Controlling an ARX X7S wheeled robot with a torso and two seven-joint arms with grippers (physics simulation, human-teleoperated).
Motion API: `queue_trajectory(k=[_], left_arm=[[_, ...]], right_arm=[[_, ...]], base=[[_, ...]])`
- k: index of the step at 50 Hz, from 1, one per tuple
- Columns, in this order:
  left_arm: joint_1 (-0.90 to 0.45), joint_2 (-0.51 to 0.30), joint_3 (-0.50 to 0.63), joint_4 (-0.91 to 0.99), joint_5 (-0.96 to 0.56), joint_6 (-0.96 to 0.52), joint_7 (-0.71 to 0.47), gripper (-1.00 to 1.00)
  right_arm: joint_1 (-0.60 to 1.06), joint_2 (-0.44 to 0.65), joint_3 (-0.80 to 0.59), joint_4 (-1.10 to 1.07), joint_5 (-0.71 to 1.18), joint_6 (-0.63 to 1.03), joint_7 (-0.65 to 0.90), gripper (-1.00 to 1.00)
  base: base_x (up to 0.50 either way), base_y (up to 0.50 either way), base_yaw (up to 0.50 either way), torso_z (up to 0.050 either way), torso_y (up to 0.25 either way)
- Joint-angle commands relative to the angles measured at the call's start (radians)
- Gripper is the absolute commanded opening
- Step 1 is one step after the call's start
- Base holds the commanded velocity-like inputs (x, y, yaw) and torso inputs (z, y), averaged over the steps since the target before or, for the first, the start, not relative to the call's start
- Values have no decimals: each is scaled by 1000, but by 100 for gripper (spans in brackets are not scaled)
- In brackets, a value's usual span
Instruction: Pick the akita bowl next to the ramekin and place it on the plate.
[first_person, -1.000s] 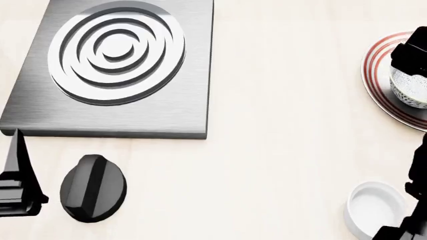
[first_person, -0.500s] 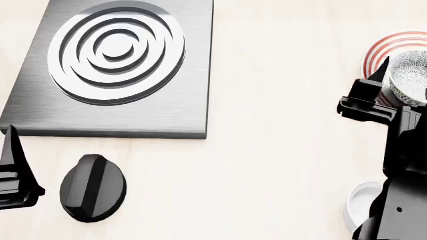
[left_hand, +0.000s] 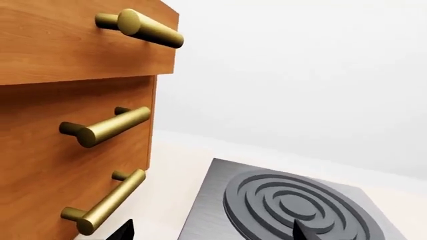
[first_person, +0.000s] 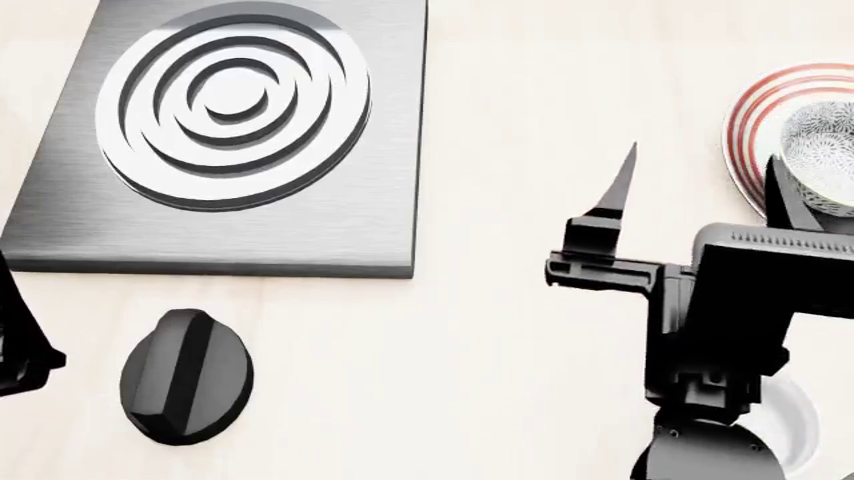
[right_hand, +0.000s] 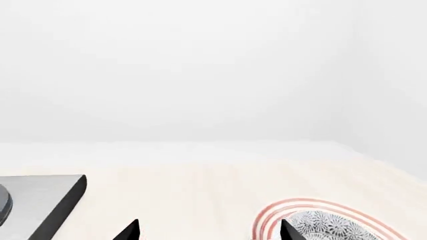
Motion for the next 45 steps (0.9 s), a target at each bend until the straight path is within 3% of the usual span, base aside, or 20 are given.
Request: queue_trajectory(k=[1, 15, 45], left_arm=[[1, -6, -24, 9, -25, -3, -11, 100], [24, -25, -11, 70, -20, -10, -13, 100], [47, -32, -3, 90, 16, 39, -7, 100]], right_arm=[[-78, 15, -133, -69, -54, -34, 45, 100], [-197, 51, -199, -134, -101, -74, 75, 100], [-228, 91, -256, -98, -75, -165, 111, 100]], base=[[0, 0, 0, 0, 0], [0, 0, 0, 0, 0], [0, 0, 0, 0, 0]])
